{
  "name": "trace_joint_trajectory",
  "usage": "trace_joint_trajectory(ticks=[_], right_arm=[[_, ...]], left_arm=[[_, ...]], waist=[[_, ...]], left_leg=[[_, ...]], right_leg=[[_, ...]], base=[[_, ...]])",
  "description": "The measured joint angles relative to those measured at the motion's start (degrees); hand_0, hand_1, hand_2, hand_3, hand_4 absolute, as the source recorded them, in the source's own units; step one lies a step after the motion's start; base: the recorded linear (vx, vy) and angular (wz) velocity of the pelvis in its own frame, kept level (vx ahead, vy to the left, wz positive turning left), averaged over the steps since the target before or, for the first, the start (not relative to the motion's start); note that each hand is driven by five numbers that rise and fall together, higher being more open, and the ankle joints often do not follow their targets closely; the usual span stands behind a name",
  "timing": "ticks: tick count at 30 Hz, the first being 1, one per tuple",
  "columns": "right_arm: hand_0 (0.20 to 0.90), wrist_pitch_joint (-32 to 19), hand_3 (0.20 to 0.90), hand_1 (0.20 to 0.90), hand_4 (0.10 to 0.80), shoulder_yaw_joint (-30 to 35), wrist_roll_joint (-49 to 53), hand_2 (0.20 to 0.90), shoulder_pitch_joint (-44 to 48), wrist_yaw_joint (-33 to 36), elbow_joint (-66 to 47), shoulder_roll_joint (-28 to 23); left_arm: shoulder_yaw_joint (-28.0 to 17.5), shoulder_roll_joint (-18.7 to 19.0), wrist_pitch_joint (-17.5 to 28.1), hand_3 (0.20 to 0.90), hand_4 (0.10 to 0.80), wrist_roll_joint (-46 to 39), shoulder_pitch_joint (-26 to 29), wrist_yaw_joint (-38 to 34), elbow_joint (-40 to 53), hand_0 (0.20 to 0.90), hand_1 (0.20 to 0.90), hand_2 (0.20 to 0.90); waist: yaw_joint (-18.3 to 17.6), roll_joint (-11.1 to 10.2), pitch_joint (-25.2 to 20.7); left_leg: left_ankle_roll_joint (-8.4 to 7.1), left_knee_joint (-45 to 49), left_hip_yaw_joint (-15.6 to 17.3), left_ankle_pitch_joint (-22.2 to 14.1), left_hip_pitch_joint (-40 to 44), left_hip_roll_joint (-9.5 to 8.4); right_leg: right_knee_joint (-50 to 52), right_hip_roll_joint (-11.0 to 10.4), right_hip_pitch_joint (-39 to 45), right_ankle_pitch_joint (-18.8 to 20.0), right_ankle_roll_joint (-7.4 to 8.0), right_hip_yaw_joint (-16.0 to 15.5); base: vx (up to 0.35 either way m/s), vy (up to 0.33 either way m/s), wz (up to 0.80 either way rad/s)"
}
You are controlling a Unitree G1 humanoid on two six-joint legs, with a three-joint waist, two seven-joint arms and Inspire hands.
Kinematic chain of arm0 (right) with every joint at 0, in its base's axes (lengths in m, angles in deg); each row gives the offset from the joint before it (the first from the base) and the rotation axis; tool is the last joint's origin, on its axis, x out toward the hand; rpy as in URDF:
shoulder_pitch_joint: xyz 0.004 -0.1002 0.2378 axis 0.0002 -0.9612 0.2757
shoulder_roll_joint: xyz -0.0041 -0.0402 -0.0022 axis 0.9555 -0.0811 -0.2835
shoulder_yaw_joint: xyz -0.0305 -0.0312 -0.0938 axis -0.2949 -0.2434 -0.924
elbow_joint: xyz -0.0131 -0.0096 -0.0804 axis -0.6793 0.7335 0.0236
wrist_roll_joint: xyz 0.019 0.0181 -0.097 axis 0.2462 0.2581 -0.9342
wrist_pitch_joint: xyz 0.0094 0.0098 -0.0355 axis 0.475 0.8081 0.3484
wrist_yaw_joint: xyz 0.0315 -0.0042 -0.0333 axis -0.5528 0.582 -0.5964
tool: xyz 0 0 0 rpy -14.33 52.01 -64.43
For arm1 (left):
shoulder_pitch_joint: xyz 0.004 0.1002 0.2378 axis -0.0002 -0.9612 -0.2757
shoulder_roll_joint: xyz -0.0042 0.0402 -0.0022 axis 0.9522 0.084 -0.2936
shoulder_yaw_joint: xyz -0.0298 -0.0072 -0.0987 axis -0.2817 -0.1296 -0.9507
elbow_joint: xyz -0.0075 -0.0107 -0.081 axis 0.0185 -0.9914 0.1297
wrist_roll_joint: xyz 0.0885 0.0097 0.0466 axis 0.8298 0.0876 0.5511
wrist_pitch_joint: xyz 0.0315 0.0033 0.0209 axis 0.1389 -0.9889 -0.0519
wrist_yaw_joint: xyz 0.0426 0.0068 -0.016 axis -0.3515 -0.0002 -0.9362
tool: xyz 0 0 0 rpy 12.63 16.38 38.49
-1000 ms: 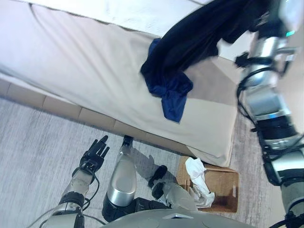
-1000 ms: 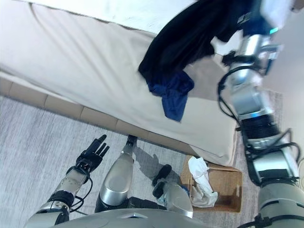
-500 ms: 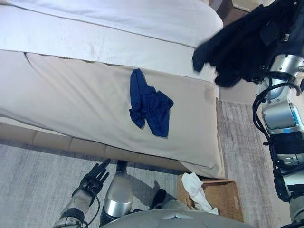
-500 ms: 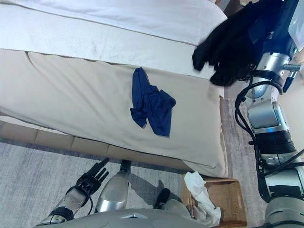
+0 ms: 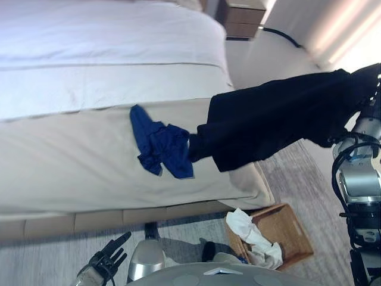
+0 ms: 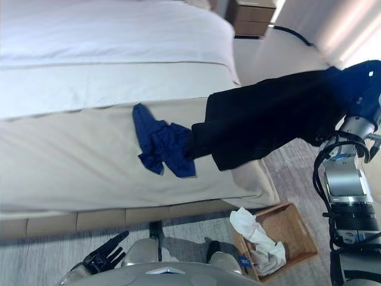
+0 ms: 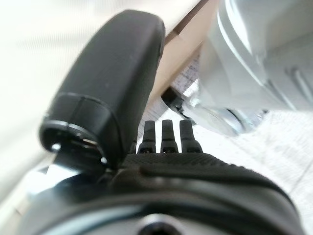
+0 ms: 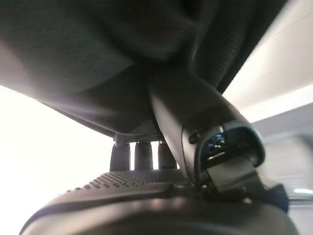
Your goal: Pick up the clothes from the bed and place them into the basket
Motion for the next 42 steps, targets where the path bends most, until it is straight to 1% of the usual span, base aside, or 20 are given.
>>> trace_joint_trajectory(ticks=[3, 6, 8, 11, 12, 13, 17, 18, 20, 21, 22, 23, 24, 25, 27, 29, 31, 36, 39, 42], right_arm=[[0.3, 0.76, 0.2, 0.3, 0.1, -1.03, 3.44, 0.3, -3.4, -9.94, 7.88, 0.12], [0.3, 3.26, 0.2, 0.3, 0.1, -5.86, 3.98, 0.3, -4.92, -17.18, 15.24, 0.85], [0.3, 4.85, 0.2, 0.3, 0.1, -7.65, 3.93, 0.3, -5.35, -19.42, 18.5, 2.76], [0.3, 5.93, 0.2, 0.3, 0.1, -10.08, 3.9, 0.3, -5.27, -19.54, 22.71, 4.18], [0.3, 5.99, 0.2, 0.3, 0.1, -11.92, 3.91, 0.3, -4.32, -18.78, 25.9, 4.48], [0.3, 6.52, 0.2, 0.3, 0.1, -12.61, 3.99, 0.3, -3.86, -18.53, 26.94, 4.52], [0.3, 6.55, 0.2, 0.3, 0.1, -15.44, 4.52, 0.3, 4.24, -17.14, 34.24, 4.47], [0.3, 6.28, 0.2, 0.3, 0.1, -15.82, 5.86, 0.3, 8.66, -16.09, 37.53, 4.34], [0.3, 5.94, 0.2, 0.3, 0.1, -16.08, 7.2, 0.3, 15.38, -15.22, 42.08, 4.2], [0.333, 5.89, 0.238, 0.333, 0.138, -16.1, 7.76, 0.333, 18.48, -14.73, 43.44, 4.09], [0.9, 5.6, 0.9, 0.9, 0.8, -16.47, 7.81, 0.9, 21.5, -14.62, 45.01, 4.06], [0.9, 5.56, 0.9, 0.9, 0.8, -18.15, 8.07, 0.9, 25.49, -14.58, 47.72, 3.99], [0.9, 5.75, 0.9, 0.9, 0.8, -18.83, 8.21, 0.9, 28.37, -14.67, 49.89, 4.19], [0.9, 5.74, 0.9, 0.9, 0.8, -20.56, 8.35, 0.9, 30.42, -14.81, 51.85, 4.92], [0.9, 6.56, 0.9, 0.9, 0.8, -21.94, 8.33, 0.9, 31.62, -14.89, 55.29, 5.44], [0.9, 7.94, 0.9, 0.9, 0.8, -21.82, 8.3, 0.9, 32.15, -13.42, 57.79, 5.26], [0.9, 8.46, 0.9, 0.9, 0.8, -21.46, 8.21, 0.9, 33.13, -11.91, 58.65, 5.18], [0.9, 9.65, 0.9, 0.9, 0.8, -21.36, 5.73, 0.9, 33.68, -10.71, 59.51, 4.21], [0.9, 10.58, 0.9, 0.9, 0.8, -21.34, 3.9, 0.9, 32.95, -9.89, 59.74, 3.71], [0.9, 11.85, 0.9, 0.9, 0.8, -21.05, 3.38, 0.9, 31.06, -8.66, 58.29, 1.62]], left_arm=[[2.71, 0.58, 0.22, 0.9, 0.8, 0.04, 2.31, 0.34, 0.3, 0.9, 0.9, 0.9], [5.99, 0.65, 0.35, 0.9, 0.8, 0.02, 4.16, 0.58, 1.25, 0.9, 0.9, 0.9], [7.89, -0.26, 0.31, 0.9, 0.8, -0.01, 5.04, 1.37, 1.88, 0.9, 0.9, 0.9], [10.57, -2.2, 0.42, 0.9, 0.8, -0.02, 7.05, 2.85, 2.02, 0.9, 0.9, 0.9], [12.89, -2.83, 0.53, 0.9, 0.8, -0.1, 8.05, 3.38, 2.8, 0.9, 0.9, 0.9], [13.92, -3.15, 0.65, 0.9, 0.8, -0.21, 8.88, 4.06, 3.02, 0.9, 0.9, 0.9], [18.48, -3.22, 2.73, 0.9, 0.8, -0.67, 13.95, 5.15, 3.5, 0.9, 0.9, 0.9], [19.53, -3.1, 2.84, 0.9, 0.8, -1.19, 17.69, 5.25, 3.69, 0.9, 0.9, 0.9], [20.6, -2.65, 2.9, 0.9, 0.8, -3.07, 21.61, 5.33, 3.8, 0.9, 0.9, 0.9], [20.67, -2.57, 2.92, 0.9, 0.8, -3.56, 23.7, 5.45, 4.08, 0.9, 0.9, 0.9], [20.78, -2.48, 3.01, 0.9, 0.8, -4.38, 25.6, 5.58, 4.19, 0.9, 0.9, 0.9], [21.09, -2.26, 3.14, 0.9, 0.8, -5.45, 26.71, 5.7, 4.91, 0.9, 0.9, 0.9], [21.03, -2.18, 3.37, 0.9, 0.8, -5.8, 27.45, 6.03, 5.3, 0.9, 0.9, 0.9], [21.02, -1.61, 3.98, 0.9, 0.8, -6.54, 27.96, 6.31, 5.47, 0.9, 0.9, 0.9], [21.05, -1.41, 4.02, 0.9, 0.8, -7.72, 28.12, 6.61, 5.8, 0.9, 0.9, 0.9], [21.2, -1.24, 3.97, 0.9, 0.8, -8.12, 27.92, 7.03, 6.87, 0.9, 0.9, 0.9], [21.43, -0.35, 3.78, 0.9, 0.8, -9.26, 27.66, 7.63, 7.56, 0.9, 0.9, 0.9], [21.28, 2.15, 2.55, 0.9, 0.8, -10.5, 27.58, 7.68, 8.76, 0.9, 0.9, 0.9], [21.2, 2.17, 2.12, 0.9, 0.8, -10.73, 26.99, 7.65, 9.41, 0.9, 0.9, 0.9], [21.06, 1.69, 1.28, 0.9, 0.8, -10.72, 26.49, 7.75, 9.88, 0.9, 0.9, 0.9]], waist=[[-3.01, 1.77, -1.34], [-5.52, 3.28, -2.14], [-6.56, 4.31, -2.21], [-7.09, 5.89, -1.36], [-7.48, 6.7, -0.72], [-7.63, 7.18, -0.1], [-8.37, 10.02, 5.72], [-8.11, 11.69, 8.5], [-7.88, 13.75, 12.57], [-7.27, 15.01, 14.54], [-6.56, 16.42, 16.51], [-6.49, 17.73, 17.56], [-6.2, 18.17, 17.47], [-5.2, 18.23, 17.44], [-4.86, 18.23, 17.44], [-4.65, 18.24, 17.44], [-4.56, 18.24, 17.43], [-4.46, 18.29, 17.4], [-4.76, 18.3, 17.39], [-4.78, 18.29, 17.39]], left_leg=[[-0.83, -0.25, 2.5, -0.71, 0.83, 0.8], [-1.19, -0.28, 4.74, -0.86, 1.11, 2.11], [-1.34, -0.28, 6.09, -0.84, 1.08, 2.77], [-1.06, -0.25, 6.93, -0.64, 0.72, 3.22], [-1.32, -0.23, 7.4, -0.37, -0.08, 3.42], [-1.33, -0.2, 7.49, -0.38, -0.93, 3.46], [-1.33, 0.05, 7.95, 1.27, -5.23, 3.82], [-1.38, 0.07, 8.16, 1.94, -7.49, 3.88], [-1.61, 0.08, 8.24, 2.14, -9.87, 3.71], [-1.63, 0.09, 8.15, 2.42, -10.99, 3.45], [-1.6, 0.1, 8.04, 2.84, -11.88, 3.16], [-1.46, 0.5, 8.02, 2.92, -13.6, 2.75], [-1.65, 0.68, 7.8, 2.61, -15.51, 2.0], [-1.61, 0.89, 7.13, 3.13, -16.88, 1.42], [-1.2, 0.97, 6.43, 4.12, -17.29, 1.19], [-1.19, 0.93, 5.7, 4.14, -17.27, 0.65], [-0.95, 0.85, 5.77, 4.34, -17.65, 0.4], [-1.0, 0.71, 5.32, 4.45, -18.3, 0.42], [-1.06, 0.78, 4.65, 4.5, -18.22, 0.81], [-0.99, 0.87, 3.58, 4.62, -18.09, 1.02]], right_leg=[[-0.66, 0.43, -0.69, 0.44, 0.42, 2.52], [-2.36, 1.58, -1.32, 1.27, 0.35, 4.71], [-3.68, 2.14, -1.79, 2.32, 0.27, 6.13], [-3.78, 2.66, -3.16, 3.11, 0.08, 7.72], [-3.74, 2.8, -4.21, 3.78, 0.21, 7.88], [-3.74, 2.83, -5.23, 3.84, 0.13, 8.02], [-0.89, 3.08, -11.28, 4.41, 0.05, 8.57], [1.03, 3.0, -14.9, 4.36, 0.04, 8.62], [4.37, 2.78, -19.29, 4.34, 0.02, 8.44], [6.01, 2.6, -21.56, 4.35, 0.01, 8.43], [7.96, 2.36, -23.67, 4.32, -0.03, 8.32], [10.34, 1.69, -26.76, 3.77, -0.8, 7.31], [12.37, 1.08, -29.74, 2.3, -1.23, 7.64], [14.63, 0.68, -32.73, 2.03, -1.1, 7.97], [16.79, 0.37, -33.93, 0.86, -1.29, 7.92], [18.99, -0.39, -34.72, -0.8, -1.23, 7.53], [20.29, -0.63, -35.65, -1.24, -1.24, 7.53], [22.42, -0.71, -37.18, -2.76, -1.16, 7.33], [22.56, -0.56, -36.73, -3.19, -1.31, 6.56], [22.42, -0.5, -35.52, -3.28, -1.41, 5.5]], base=[[-0.075, -0.147, -0.47], [-0.07, -0.184, -0.47], [-0.104, -0.175, -0.46], [-0.19, -0.188, -0.33], [-0.264, -0.224, -0.22], [-0.224, -0.193, -0.14], [-0.293, -0.177, -0.11], [-0.315, -0.172, -0.15], [-0.176, -0.09, -0.21], [-0.17, -0.039, -0.32], [-0.175, -0.023, -0.33], [-0.04, 0.001, -0.27], [0.04, 0.007, -0.31], [0.066, 0.001, -0.2], [-0.008, -0.003, 0.03], [-0.036, 0.011, 0.2], [-0.069, 0.028, 0.06], [0.021, 0.014, 0.03], [0.076, 0.001, 0.09], [0.068, 0.001, 0.15]])
